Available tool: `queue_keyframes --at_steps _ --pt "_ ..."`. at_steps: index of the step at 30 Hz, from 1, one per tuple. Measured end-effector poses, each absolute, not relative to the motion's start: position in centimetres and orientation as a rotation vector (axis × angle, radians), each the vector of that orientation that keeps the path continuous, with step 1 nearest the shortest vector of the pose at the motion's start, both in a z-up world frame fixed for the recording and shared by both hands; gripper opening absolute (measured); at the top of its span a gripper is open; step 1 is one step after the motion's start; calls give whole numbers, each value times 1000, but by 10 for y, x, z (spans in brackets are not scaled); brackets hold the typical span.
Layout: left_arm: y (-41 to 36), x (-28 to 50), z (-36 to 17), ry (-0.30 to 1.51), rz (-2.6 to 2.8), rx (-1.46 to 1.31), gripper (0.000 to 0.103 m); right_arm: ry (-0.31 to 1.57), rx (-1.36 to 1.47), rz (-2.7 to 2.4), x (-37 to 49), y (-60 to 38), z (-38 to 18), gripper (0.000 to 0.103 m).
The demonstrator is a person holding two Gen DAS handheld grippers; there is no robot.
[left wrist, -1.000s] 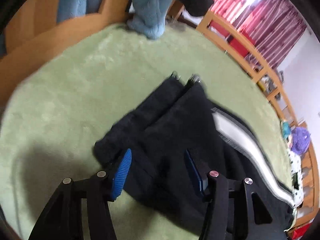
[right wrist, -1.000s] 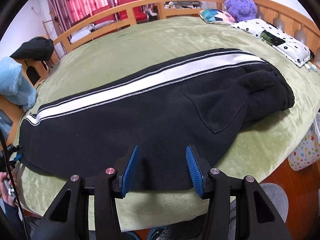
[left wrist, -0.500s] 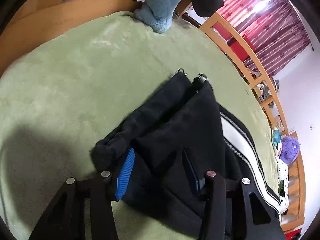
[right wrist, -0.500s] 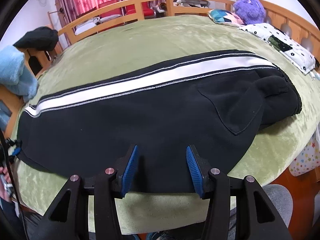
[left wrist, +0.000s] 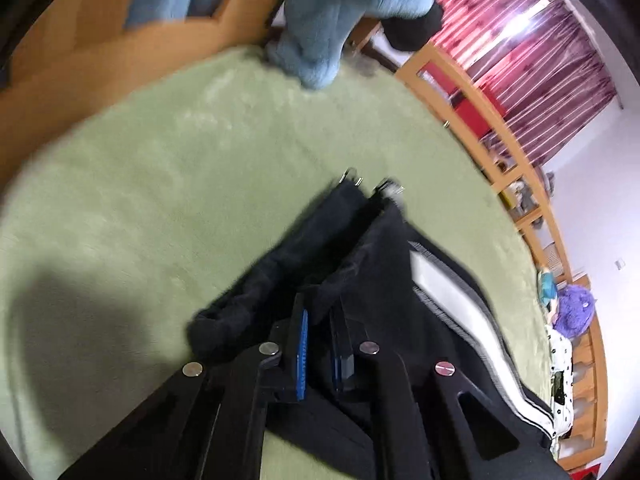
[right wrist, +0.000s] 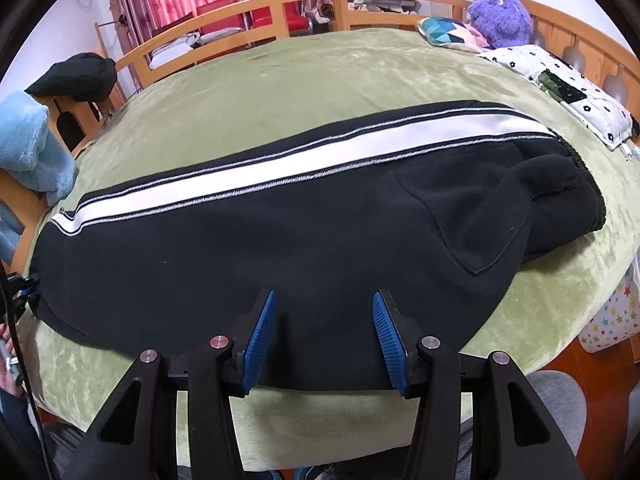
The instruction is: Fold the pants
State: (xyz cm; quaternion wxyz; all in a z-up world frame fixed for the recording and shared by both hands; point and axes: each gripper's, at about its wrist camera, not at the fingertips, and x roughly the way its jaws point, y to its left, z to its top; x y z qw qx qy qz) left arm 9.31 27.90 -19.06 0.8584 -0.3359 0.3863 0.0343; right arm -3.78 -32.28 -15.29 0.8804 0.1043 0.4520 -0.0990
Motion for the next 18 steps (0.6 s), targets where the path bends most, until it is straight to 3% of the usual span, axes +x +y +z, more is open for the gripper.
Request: queue_keyframes --at_steps 5,14,18 --pt "285 65 -164 763 69 -663 9 925 216 -214 -45 -329 -148 50" --pt "298 67 -224 871 142 -778 10 925 198 -213 -60 -337 -148 50" --pt "275 69 -209 924 200 -599 18 939 200 -209 -65 -346 -152 50"
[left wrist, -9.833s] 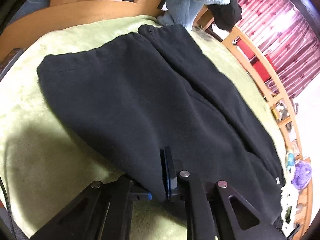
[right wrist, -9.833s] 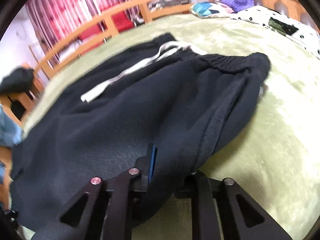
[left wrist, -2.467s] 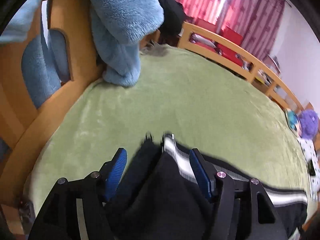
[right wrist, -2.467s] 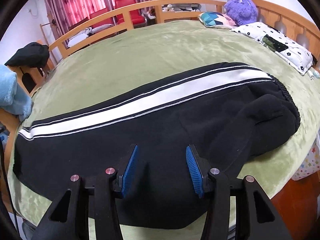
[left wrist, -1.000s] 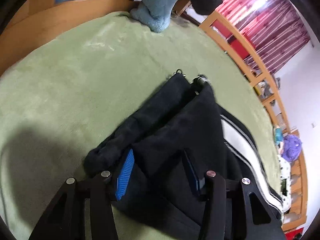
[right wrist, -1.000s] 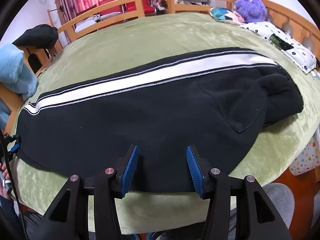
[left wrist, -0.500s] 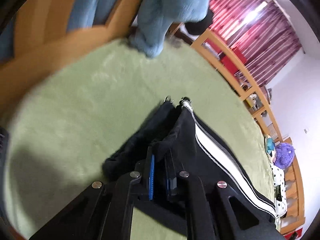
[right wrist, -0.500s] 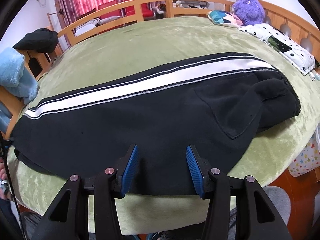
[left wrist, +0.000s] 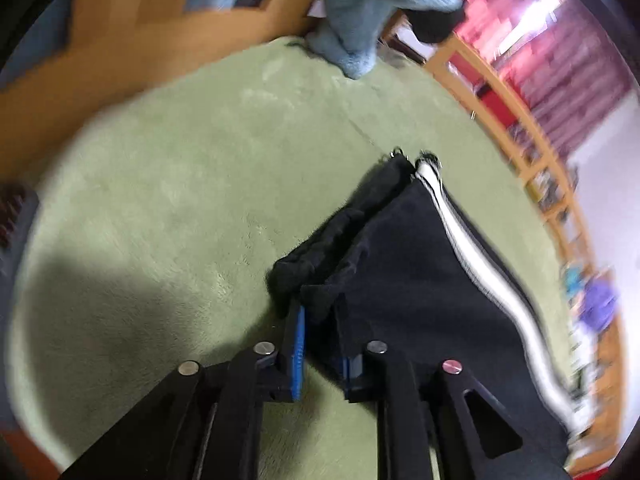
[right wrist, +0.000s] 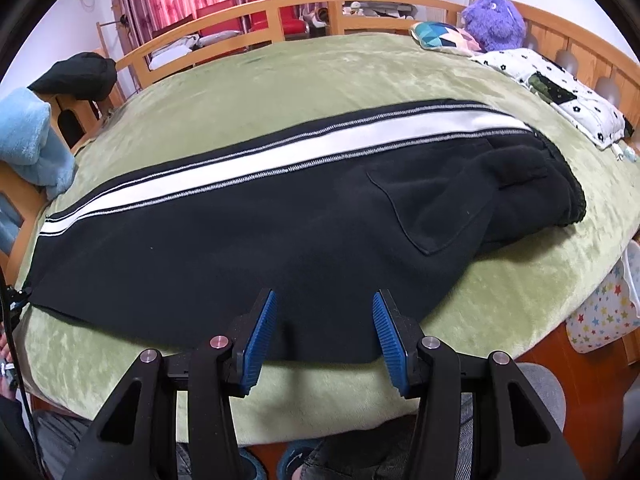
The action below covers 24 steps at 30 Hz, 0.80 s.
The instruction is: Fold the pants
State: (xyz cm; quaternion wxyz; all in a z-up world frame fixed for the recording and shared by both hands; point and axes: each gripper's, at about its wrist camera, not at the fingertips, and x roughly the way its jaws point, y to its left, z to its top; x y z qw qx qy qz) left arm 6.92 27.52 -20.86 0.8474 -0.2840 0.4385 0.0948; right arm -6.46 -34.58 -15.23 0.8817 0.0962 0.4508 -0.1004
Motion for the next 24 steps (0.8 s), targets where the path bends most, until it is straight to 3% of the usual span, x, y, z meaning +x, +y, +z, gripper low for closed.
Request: queue_keyframes --at_steps 2,7,11,17,21,24 --pt "263 68 -195 943 283 -489 29 935 198 -201 -65 -348 -155 50" --pt "220 59 -159 896 162 -383 30 934 189 -135 -50 -341 -179 52" --pt "174 59 -149 877 18 -408 51 1002 65 -155 -32 -321 -217 54" --pt "97 72 -171 936 -90 -355 51 939 29 -110 -55 -338 -185 52" --pt "65 84 -211 1064 -46 -223 59 842 45 -253 -82 -400 -150 63" --pt "48 79 -206 1046 5 -142 62 786 128 -345 -95 -455 -135 75"
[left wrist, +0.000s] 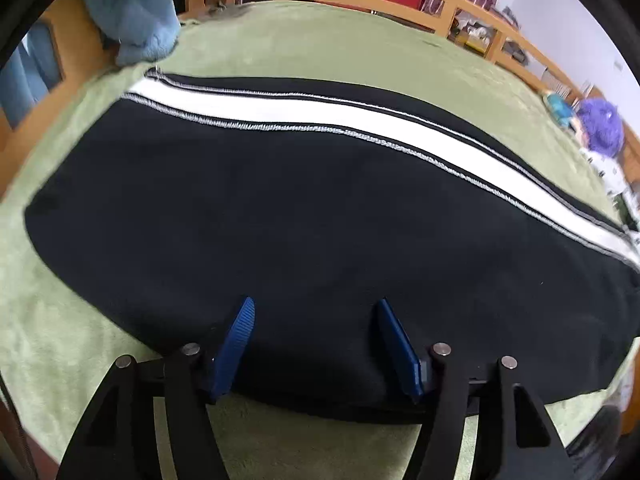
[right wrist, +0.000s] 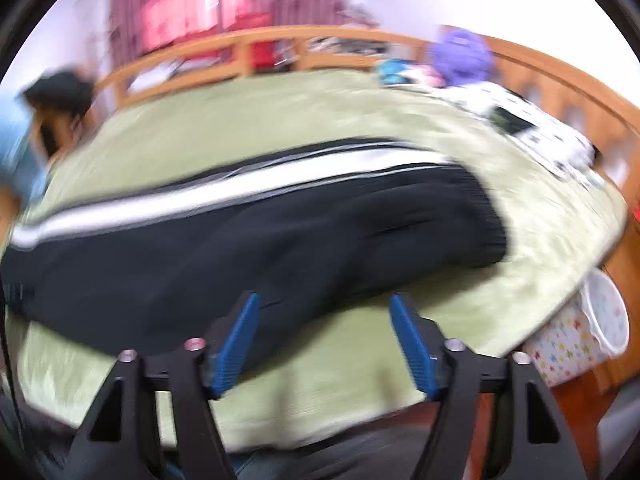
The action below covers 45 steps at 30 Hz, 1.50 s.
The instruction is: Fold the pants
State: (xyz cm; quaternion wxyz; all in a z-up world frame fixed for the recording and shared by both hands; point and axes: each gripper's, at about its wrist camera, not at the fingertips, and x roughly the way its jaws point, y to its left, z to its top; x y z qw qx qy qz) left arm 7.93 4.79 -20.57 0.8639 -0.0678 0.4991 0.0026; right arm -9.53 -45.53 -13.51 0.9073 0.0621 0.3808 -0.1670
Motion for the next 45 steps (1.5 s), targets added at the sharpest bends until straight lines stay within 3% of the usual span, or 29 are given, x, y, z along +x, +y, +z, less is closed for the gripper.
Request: queue_keyframes --at_steps 5,11,12,13,16,19,22,26,29,31,35,38,42,45 --pt "23 72 -188 1030 -63 -277 62 779 374 -386 -88 -555 -148 77" --pt "-36 80 -195 1040 -129 -295 62 753 624 -276 -55 -605 -186 75" --pt "-47 83 -201 1066 -97 -261 62 732 650 -277 -51 -609 -190 66" --pt "-53 86 -205 1075 -64 -226 62 709 654 -297 -50 -613 -191 30" --pt "-64 85 -206 1063 -21 -166 62 638 648 -251 -54 -625 -176 16" --pt "-63 84 -205 1068 -44 -183 62 568 675 -164 -68 -642 -149 12" --pt "-58 84 -206 1061 -40 -201 62 588 554 -177 -59 -635 -148 11" --pt "-58 84 -199 1053 -75 -238 62 825 483 -213 -39 -626 -202 16" --pt "-60 86 -192 1040 -110 -263 62 807 419 -255 -60 -618 -183 33" --pt "-59 86 -188 1018 -125 -278 62 750 386 -286 -73 -611 -159 33" --pt "-63 95 -189 1011 -100 -229 62 663 360 -187 -58 -579 -122 56" --pt "-64 97 -199 1055 -72 -191 62 723 270 -71 -21 -538 -136 57" --pt "-41 86 -196 1046 -66 -204 62 956 132 -83 15 -508 -206 54" --pt "-16 81 -189 1030 -22 -219 62 970 139 -77 18 -508 -202 49"
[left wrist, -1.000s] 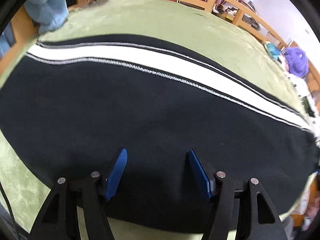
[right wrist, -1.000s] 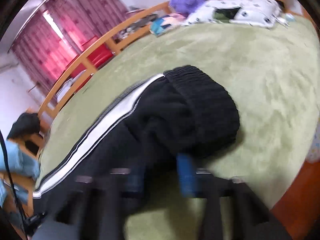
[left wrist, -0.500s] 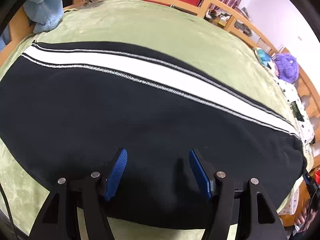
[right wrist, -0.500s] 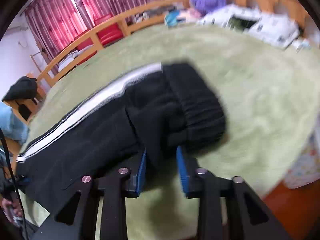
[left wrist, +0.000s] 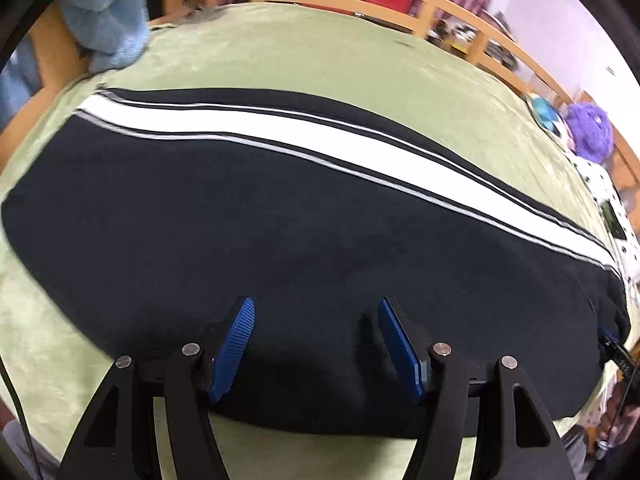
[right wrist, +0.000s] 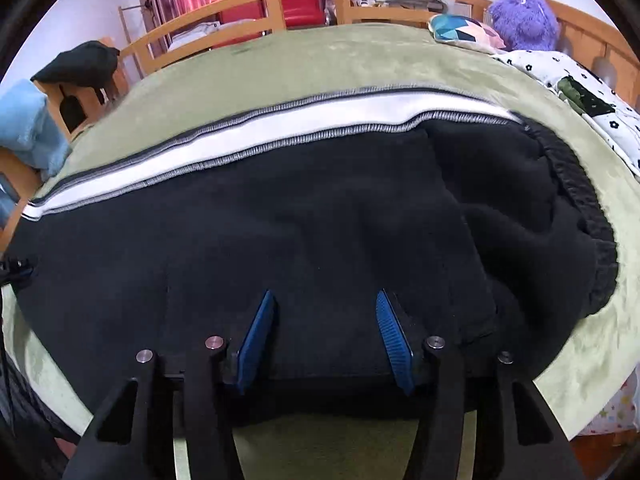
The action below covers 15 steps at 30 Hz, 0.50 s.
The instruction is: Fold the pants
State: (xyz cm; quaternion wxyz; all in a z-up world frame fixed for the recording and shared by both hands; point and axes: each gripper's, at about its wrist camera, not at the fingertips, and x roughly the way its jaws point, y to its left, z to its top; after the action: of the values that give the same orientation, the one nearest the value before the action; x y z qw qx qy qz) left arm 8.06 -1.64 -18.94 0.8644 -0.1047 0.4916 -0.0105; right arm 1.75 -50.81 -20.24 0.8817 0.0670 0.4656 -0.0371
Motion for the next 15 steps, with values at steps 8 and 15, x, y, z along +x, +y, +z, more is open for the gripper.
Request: queue_keyframes --at_steps 8,15 --pt "79 72 -186 941 104 -356 62 907 281 -60 17 -487 -171 54" --pt "152 77 -201 975 163 -424 62 1045 82 -115 38 -412 -208 59"
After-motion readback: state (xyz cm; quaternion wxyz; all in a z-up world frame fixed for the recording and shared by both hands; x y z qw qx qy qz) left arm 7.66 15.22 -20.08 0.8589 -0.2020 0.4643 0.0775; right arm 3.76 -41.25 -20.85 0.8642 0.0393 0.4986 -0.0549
